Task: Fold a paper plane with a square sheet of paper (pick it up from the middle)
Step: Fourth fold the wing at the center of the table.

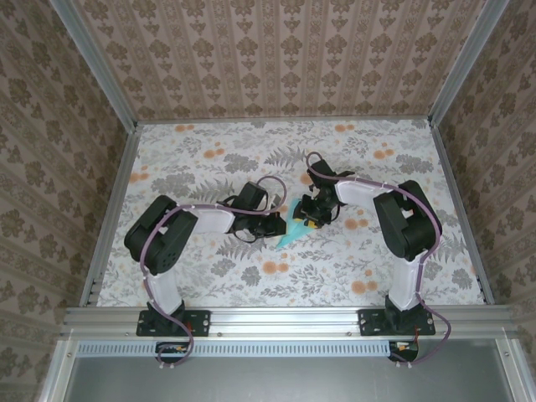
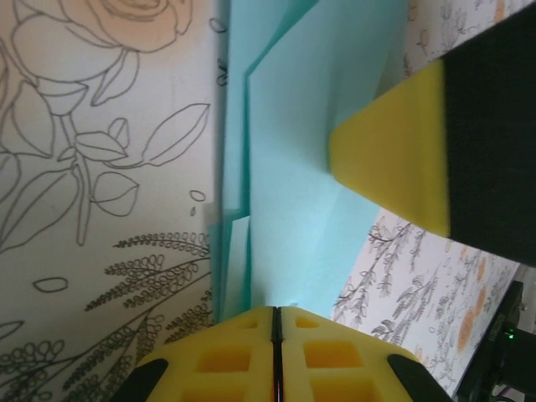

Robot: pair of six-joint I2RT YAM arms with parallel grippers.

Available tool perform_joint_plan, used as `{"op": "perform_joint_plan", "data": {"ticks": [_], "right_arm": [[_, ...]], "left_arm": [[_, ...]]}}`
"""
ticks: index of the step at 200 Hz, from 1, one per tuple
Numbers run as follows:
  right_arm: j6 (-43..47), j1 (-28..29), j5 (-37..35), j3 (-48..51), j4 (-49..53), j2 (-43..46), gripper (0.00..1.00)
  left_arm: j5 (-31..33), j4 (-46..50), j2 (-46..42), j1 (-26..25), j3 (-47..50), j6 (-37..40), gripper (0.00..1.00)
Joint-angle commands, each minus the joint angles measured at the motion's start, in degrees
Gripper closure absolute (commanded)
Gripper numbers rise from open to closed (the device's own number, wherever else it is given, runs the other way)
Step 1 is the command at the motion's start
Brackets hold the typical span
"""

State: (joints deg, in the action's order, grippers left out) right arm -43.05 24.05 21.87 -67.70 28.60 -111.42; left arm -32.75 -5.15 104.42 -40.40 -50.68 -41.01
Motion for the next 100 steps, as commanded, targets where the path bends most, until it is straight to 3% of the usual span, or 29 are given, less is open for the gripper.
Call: {"op": "perform_joint_plan", "data": {"ticks": [1,100], "right_arm": [[1.0,-0.4,-12.5,4.3,4.7,-9.4,0.56],[-1.9,-0.4,-13.3,3.5,5.8,-11.7,0.54]], "left_arm": [[0.0,0.2,-3.8,0.5,0.2,-1.6,0.90],[-0.6,-0.8,-4.4,-2.8,1.5,-4.2,0.85]]}}
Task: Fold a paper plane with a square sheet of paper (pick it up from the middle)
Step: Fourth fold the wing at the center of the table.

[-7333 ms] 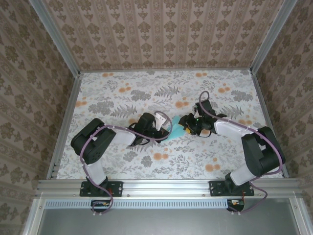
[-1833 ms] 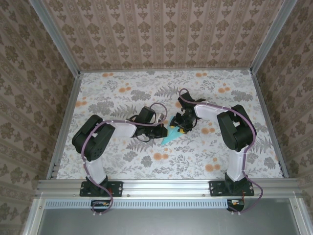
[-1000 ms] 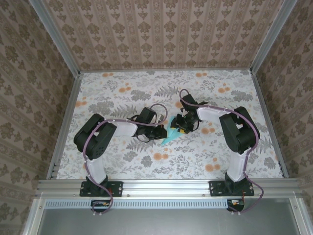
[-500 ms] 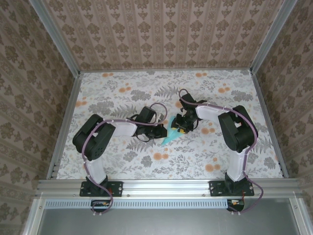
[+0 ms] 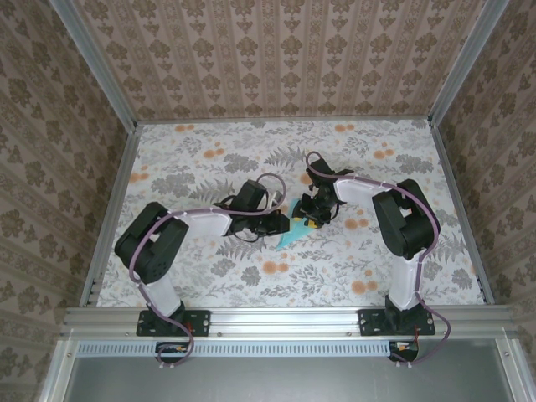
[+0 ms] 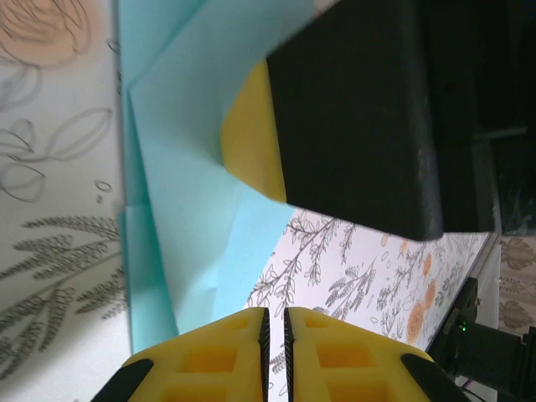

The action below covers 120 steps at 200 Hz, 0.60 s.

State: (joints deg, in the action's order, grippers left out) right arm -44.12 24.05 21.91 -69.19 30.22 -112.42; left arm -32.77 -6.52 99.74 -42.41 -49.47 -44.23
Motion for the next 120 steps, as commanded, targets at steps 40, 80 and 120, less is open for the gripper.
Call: {"op": "perform_joint_plan", "data": {"ticks": [40,80,120], "right_arm": [[-1.7,-0.4,-13.4,4.8,4.8,-11.2,0.54],[-2.4,-0.4,-13.5,4.6,5.3,-11.8,0.54],[-2.5,-0.4,-13.5,4.6,5.6,-12.2,0.53]], "left_arm": [[-0.7,3.4,1.7,-1.4,-1.0,-0.4,0.82],[0.6,5.9,2.6,-1.5,-1.5,0.4,0.82],[3.0,8.6,2.5,-1.4,-2.2,1.4,0.82]]}}
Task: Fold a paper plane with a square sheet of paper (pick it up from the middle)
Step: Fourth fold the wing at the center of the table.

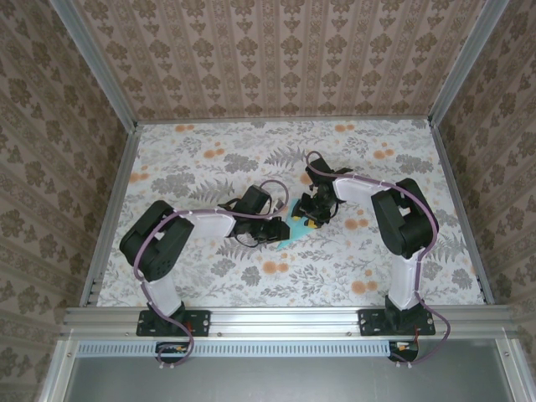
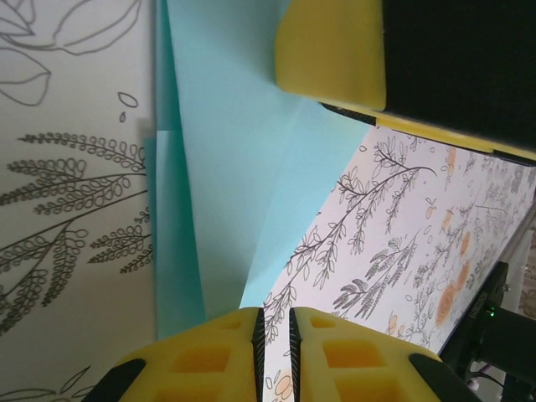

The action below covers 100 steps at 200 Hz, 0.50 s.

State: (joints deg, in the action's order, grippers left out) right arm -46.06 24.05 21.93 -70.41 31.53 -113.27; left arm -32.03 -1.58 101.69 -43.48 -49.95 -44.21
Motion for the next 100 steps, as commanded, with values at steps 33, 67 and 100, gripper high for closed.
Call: {"op": "perform_joint_plan", "data": {"ticks": [33,67,100], "right_arm": [[-0.4,-0.3,-13.4,5.8,4.2,-11.3,0.52],[-0.3,-0.4,-13.4,6.0,4.1,-11.2,0.52],[-0.3,-0.3,-13.6,5.9,4.1,-11.8,0.52]], "left_arm": [[3.3,4.8,0.2,-0.4,-2.0,2.0,0.82],[3.4,4.8,0.5,-0.2,-2.1,2.0,0.82],[3.8,5.2,0.7,-0.2,-2.0,1.8,0.83]]}}
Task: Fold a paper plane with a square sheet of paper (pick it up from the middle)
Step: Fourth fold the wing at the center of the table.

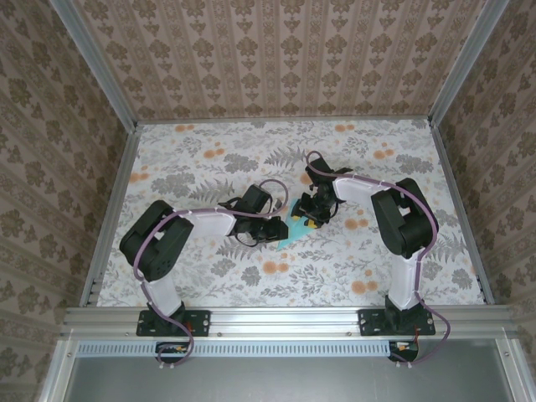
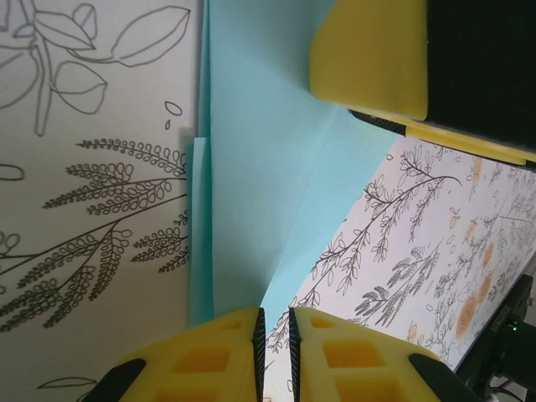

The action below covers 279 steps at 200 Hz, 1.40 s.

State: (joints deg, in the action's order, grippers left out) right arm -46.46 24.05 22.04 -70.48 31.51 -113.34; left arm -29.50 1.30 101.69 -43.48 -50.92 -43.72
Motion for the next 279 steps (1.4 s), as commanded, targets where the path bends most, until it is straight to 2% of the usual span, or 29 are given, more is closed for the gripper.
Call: {"op": "perform_joint_plan", "data": {"ticks": [1,184,238,279], "right_arm": [[0.2,-0.3,-13.7,6.0,4.1,-11.8,0.52],[-0.5,1.1,-17.4,1.9,8.5,-17.0,0.51],[-2.0,1.5,-17.9,1.5,8.8,-17.4,0.51],[-2.4,1.7,-17.8,1.4,8.7,-17.7,0.51]], "left_arm": [[1.3,2.3,0.7,-0.2,-1.0,1.4,0.83],[2.7,4.2,1.2,0.2,-1.2,1.5,0.84],[0.6,-3.0,-4.2,1.6,-0.2,0.5,0.83],[-1.2,-6.6,-2.2,1.3,-0.5,-1.6,0.83]]}}
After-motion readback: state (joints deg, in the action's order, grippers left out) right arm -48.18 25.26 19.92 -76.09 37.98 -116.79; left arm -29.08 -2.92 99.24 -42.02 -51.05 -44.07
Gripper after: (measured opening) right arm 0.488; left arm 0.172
